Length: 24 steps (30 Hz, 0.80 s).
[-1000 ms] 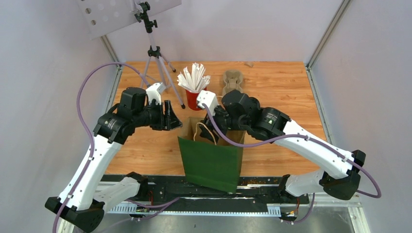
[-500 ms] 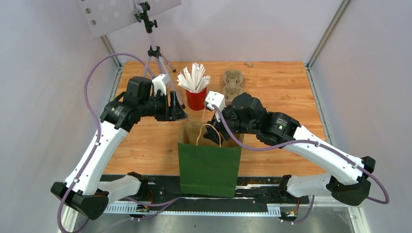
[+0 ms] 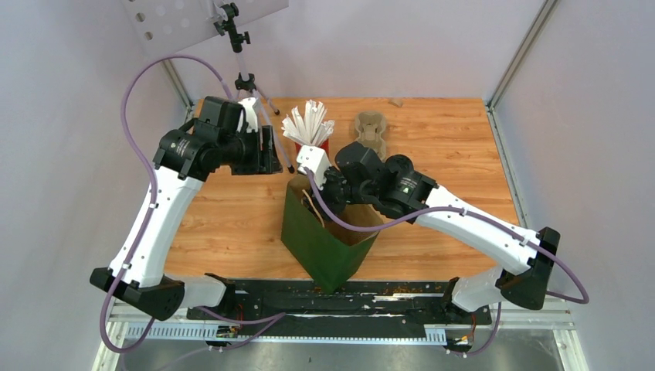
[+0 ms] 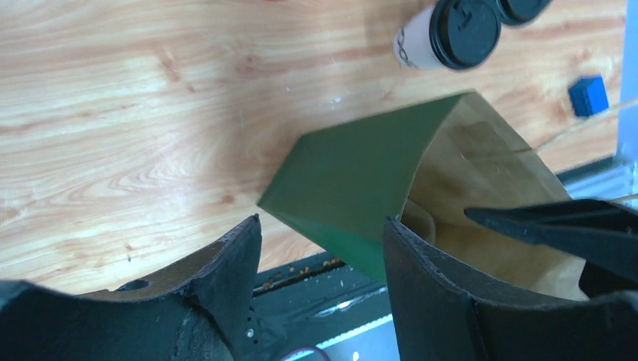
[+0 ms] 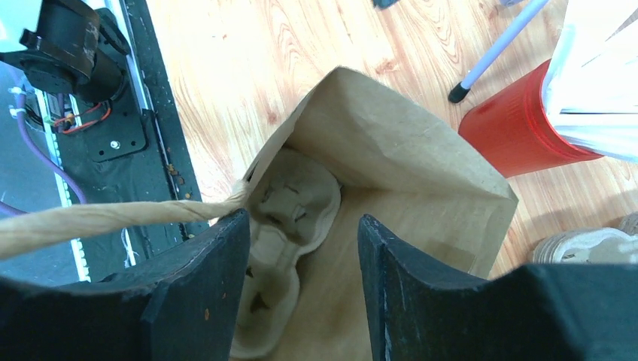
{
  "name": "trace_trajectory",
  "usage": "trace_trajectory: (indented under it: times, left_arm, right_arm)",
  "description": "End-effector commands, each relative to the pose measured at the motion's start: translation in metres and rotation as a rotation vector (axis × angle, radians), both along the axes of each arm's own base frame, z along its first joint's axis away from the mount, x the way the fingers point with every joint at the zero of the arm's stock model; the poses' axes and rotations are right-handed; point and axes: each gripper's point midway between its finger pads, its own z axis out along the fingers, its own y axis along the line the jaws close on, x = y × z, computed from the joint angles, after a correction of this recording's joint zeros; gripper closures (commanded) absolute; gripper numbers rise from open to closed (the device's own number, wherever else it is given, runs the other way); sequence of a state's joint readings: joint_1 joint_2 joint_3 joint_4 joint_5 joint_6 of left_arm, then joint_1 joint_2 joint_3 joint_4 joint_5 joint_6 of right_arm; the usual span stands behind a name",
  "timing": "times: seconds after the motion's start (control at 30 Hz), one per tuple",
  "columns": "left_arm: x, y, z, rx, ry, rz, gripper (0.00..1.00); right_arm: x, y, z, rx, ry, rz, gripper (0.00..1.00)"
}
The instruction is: Pack the takeout coffee
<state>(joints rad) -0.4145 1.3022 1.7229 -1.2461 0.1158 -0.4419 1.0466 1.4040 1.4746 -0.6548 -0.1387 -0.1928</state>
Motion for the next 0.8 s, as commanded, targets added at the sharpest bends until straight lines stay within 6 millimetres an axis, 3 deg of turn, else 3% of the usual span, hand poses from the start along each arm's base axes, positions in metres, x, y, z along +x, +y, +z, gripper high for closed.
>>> trace_trajectory:
  times: [0.0, 0.4, 0.6, 0.77]
  left_arm:
    - [-0.012, -0.018, -0.01, -0.069, 0.0, -0.153, 0.32]
    - [0.013, -0.045, -0.01, -0.115, -0.051, -0.279, 0.3]
    - [0.011, -0.053, -0.009, -0.148, -0.048, -0.313, 0.3]
    - [0.001, -0.046, -0.027, -0.103, 0.018, -0.325, 0.32]
  right_arm:
    - [0.004, 0.009, 0.013, 0.048, -0.065, 0.023, 0.45]
    - [-0.007, 0.008, -0.003, 0.021, -0.024, 0.07, 0.46]
    - [-0.009, 0.008, -0.003, 0.028, -0.014, 0.077, 0.46]
    - [-0.011, 0.009, -0.003, 0.032, -0.01, 0.081, 0.46]
